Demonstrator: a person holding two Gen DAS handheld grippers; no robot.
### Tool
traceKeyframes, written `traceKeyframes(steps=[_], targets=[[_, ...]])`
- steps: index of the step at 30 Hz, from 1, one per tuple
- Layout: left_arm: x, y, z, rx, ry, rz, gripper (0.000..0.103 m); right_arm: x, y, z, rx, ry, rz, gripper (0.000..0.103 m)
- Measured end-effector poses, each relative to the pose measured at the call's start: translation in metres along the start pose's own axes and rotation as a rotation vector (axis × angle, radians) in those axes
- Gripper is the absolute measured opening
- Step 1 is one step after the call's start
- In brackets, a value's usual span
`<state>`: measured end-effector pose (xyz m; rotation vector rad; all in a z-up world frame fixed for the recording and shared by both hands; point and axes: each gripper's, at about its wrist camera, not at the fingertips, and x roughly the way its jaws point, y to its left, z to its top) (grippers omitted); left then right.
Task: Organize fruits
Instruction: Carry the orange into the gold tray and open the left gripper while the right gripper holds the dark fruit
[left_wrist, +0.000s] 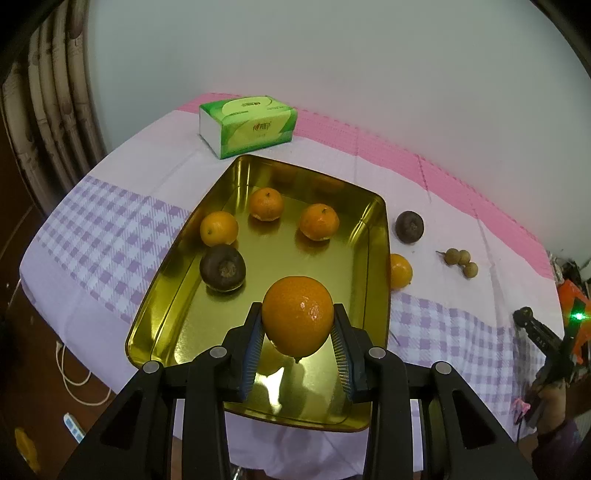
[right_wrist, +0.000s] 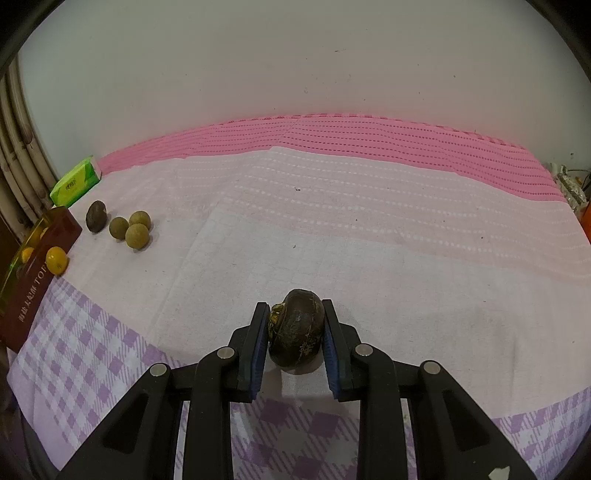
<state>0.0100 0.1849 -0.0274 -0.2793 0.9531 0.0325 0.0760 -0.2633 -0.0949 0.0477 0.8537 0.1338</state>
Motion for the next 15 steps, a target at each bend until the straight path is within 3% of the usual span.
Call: traceKeyframes(steps=[15], targets=[[0.0033,-0.0067,-0.0036,0.029,0.009,0.002,0.037,0.0004,0.0017,-0.0006,-0.010,0.001,-0.010,0.025]])
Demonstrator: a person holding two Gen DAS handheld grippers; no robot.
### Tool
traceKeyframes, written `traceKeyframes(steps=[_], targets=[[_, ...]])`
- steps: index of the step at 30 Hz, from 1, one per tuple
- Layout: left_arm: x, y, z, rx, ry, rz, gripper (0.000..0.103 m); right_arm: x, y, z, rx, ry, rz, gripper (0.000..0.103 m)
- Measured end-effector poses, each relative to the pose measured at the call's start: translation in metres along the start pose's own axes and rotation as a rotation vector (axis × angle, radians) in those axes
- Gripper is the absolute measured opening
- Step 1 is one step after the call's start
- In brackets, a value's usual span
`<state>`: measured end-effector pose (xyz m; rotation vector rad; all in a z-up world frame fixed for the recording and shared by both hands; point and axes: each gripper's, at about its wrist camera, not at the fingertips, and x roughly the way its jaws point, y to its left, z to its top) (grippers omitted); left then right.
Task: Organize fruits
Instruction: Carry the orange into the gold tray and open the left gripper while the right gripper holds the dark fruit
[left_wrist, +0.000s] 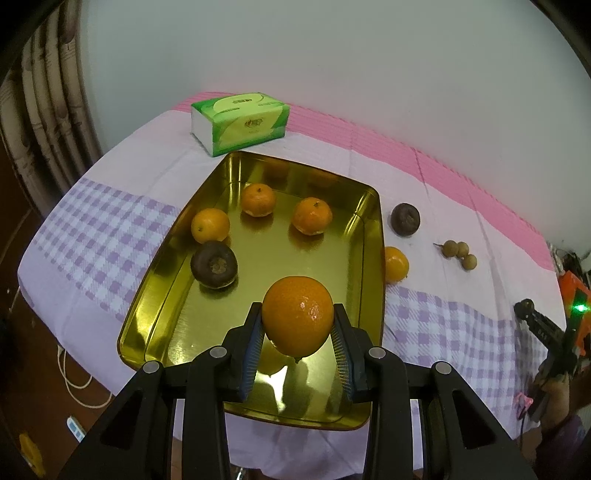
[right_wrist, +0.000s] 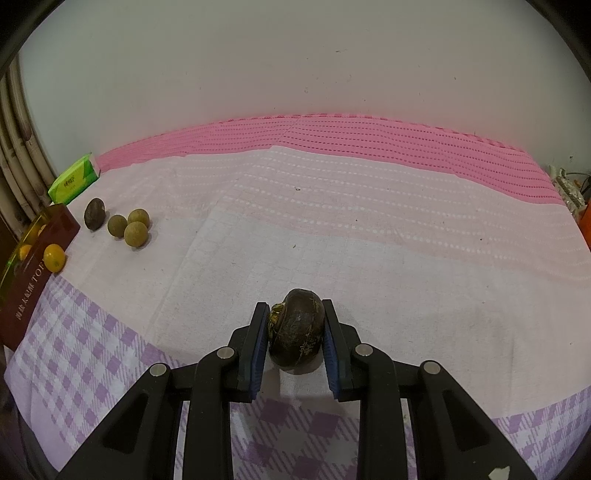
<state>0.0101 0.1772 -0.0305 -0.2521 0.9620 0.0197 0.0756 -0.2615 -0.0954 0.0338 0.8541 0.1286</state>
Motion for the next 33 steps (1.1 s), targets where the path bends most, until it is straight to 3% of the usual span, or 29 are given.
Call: traceKeyframes(steps=[33], targets=[[0.015,-0.017,-0.008,0.078,0.034,0.042,0.037,0.000,0.000,0.001,-0.003,0.000,-0.001,0.025]])
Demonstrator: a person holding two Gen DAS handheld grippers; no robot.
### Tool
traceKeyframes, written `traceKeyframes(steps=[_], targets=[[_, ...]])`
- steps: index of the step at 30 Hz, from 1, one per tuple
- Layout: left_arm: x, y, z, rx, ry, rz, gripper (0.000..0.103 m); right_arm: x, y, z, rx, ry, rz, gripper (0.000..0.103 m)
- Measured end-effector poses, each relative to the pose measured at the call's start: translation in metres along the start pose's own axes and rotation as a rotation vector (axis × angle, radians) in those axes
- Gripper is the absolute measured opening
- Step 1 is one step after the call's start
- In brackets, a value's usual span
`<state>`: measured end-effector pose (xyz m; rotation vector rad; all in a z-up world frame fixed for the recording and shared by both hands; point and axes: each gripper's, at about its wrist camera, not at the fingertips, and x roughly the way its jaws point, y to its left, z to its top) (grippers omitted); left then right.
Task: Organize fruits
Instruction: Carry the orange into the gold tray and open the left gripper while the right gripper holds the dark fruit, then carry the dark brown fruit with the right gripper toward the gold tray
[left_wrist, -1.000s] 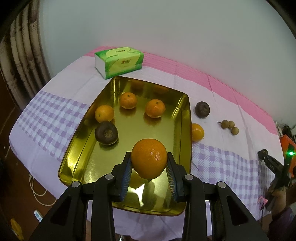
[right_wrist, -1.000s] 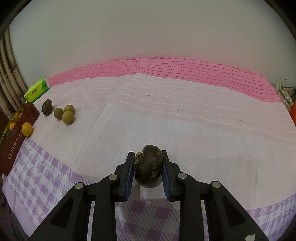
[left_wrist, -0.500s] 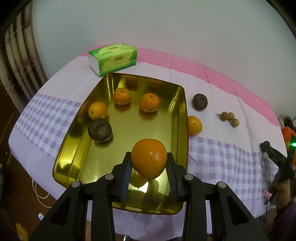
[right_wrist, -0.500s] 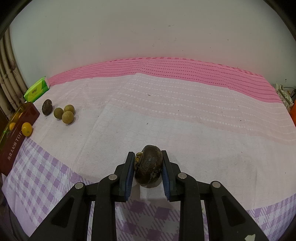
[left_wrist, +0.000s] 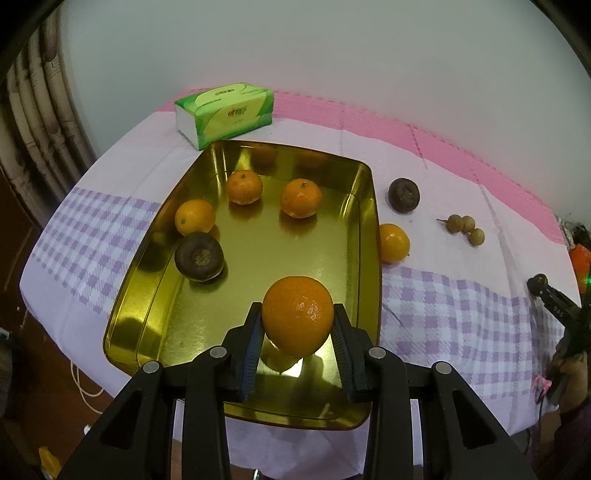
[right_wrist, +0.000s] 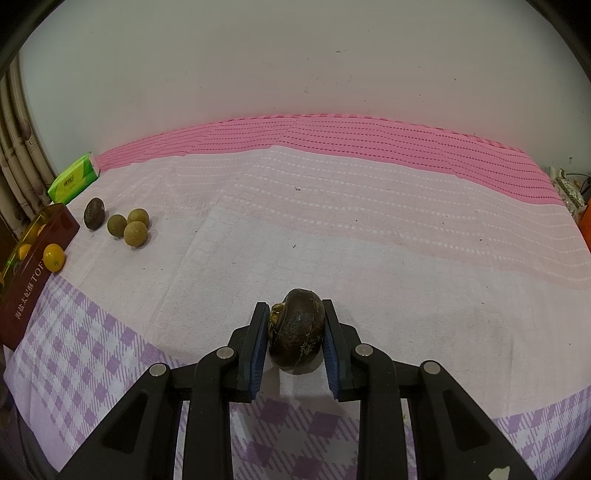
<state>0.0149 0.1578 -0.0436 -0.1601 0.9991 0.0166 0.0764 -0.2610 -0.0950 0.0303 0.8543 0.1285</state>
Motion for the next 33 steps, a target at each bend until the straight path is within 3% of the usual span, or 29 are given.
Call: traceKeyframes(steps=[33], targets=[[0.0021,0.0009,0.0025,0.021,-0.023,0.133,0.038,0.0005,0.0001,-0.0008,-0.003,-0.001,-0.002,0.025]])
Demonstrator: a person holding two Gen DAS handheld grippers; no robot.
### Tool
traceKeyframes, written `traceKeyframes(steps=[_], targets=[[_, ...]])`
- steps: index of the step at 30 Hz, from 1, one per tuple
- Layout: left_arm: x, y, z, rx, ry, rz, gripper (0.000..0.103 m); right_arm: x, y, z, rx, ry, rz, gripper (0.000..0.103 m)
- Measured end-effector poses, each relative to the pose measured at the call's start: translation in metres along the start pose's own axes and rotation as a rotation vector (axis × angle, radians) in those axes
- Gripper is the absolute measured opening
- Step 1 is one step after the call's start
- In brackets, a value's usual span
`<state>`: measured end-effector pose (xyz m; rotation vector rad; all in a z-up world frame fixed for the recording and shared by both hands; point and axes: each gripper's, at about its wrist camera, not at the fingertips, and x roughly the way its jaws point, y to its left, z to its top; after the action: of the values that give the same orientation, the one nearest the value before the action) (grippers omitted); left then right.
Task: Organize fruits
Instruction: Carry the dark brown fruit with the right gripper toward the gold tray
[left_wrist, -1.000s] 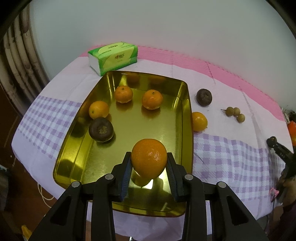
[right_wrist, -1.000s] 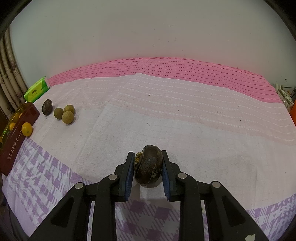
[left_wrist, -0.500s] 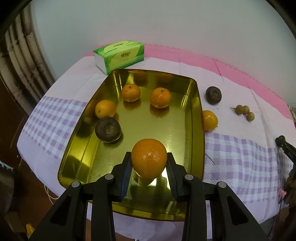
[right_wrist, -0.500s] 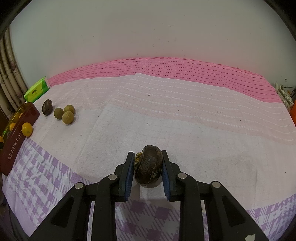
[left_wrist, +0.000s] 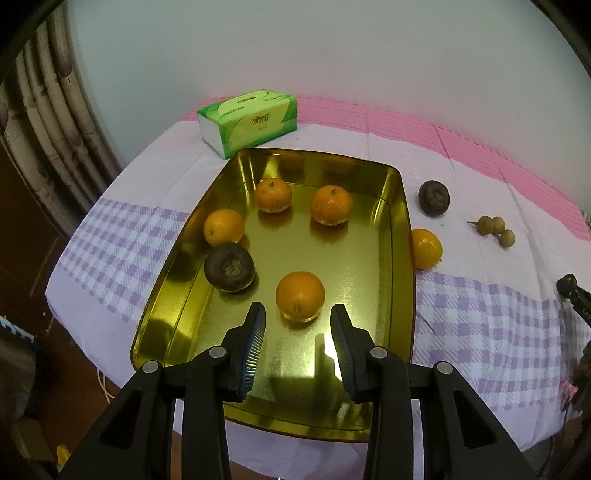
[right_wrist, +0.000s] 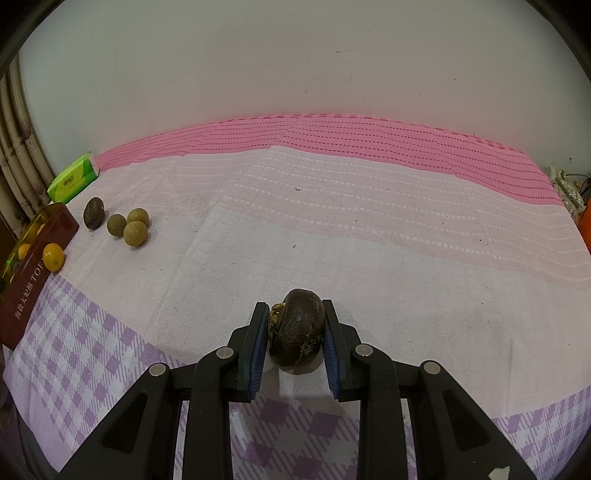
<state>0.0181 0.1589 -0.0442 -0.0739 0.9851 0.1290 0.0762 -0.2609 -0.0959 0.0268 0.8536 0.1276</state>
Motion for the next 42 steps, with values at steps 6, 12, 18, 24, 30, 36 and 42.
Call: traceKeyframes(steps=[6,12,18,24,30,36,42], targets=[[-0.002,-0.001,0.000,0.000,-0.001,0.003,0.038,0.000,0.001,0.000,-0.005,0.000,-0.006,0.025],[-0.002,0.000,0.000,-0.003,0.007,0.003,0.039,0.001,0.003,-0.001,-0.013,0.000,-0.019,0.025],[-0.004,0.002,0.000,-0.009,0.009,0.012,0.044,0.001,0.006,-0.001,-0.030,0.002,-0.040,0.025],[-0.009,0.005,0.001,-0.024,0.002,0.006,0.044,0.000,0.006,-0.002,-0.028,0.001,-0.041,0.025],[-0.011,0.005,0.001,-0.022,0.004,-0.003,0.044,-0.007,0.003,-0.009,0.052,-0.004,0.013,0.023],[-0.013,0.005,0.002,-0.030,0.008,-0.007,0.044,-0.019,0.012,-0.016,0.077,-0.011,0.053,0.023],[-0.020,0.020,0.007,-0.085,-0.007,0.026,0.044,-0.034,0.049,-0.008,0.017,-0.019,0.132,0.023]])
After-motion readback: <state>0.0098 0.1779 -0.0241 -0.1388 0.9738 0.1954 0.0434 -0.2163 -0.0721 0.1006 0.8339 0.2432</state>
